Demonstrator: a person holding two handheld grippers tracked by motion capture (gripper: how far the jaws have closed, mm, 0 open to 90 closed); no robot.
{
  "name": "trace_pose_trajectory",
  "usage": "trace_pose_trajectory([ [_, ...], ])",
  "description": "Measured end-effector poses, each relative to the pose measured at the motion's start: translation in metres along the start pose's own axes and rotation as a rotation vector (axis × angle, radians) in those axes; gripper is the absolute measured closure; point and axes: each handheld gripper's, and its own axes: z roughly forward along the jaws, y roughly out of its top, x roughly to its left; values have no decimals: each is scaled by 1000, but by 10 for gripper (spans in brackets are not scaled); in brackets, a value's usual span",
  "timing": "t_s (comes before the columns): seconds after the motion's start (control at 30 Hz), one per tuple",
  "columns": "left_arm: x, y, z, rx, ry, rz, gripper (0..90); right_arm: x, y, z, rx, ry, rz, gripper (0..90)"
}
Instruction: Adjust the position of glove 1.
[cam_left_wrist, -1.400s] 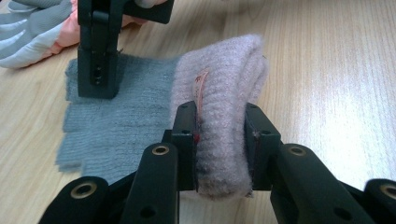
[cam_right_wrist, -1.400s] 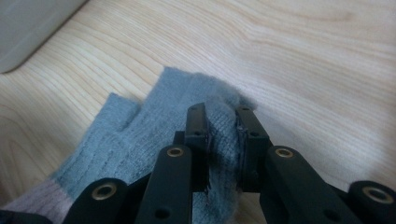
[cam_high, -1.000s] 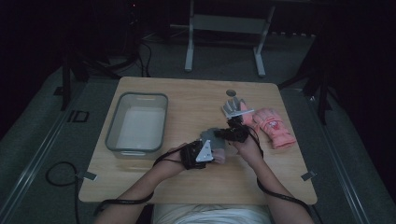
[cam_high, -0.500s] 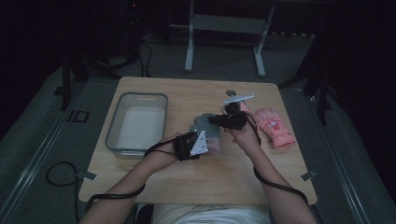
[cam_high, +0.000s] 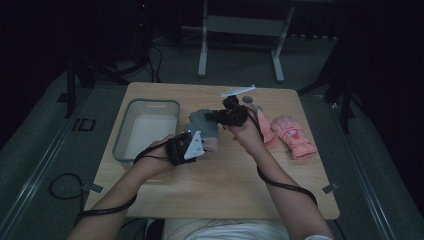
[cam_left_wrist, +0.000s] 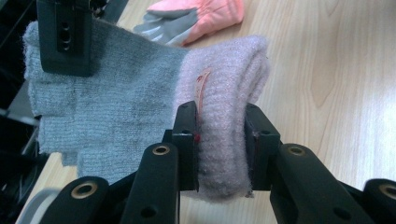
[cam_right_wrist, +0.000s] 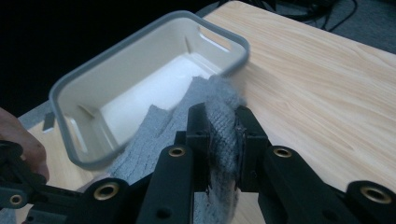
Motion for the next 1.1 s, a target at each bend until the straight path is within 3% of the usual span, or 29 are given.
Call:
trace_pose_trajectory([
  [0.23,8,-17,-17,16,19,-28,703,16,18,17,4,24,-27,793],
  [0.47,15,-42,-36,55,50,-45,702,35,34,45,9,58,-45,794],
  [0.67,21,-63,-43,97,61,-53,702,50,46,71,25,77,-61,794],
  [0.83,34,-88,-50,104,44,-86,702,59,53,92,30,94,-63,793],
  [0.93,39,-99,-52,98,35,-79,701,59,56,106,30,95,-48,793],
  [0.97,44,-107,-53,93,16,-54,701,59,57,109,32,97,-44,793],
  [1.1,54,-117,-49,120,-27,-57,700,58,56,123,45,85,-39,793],
])
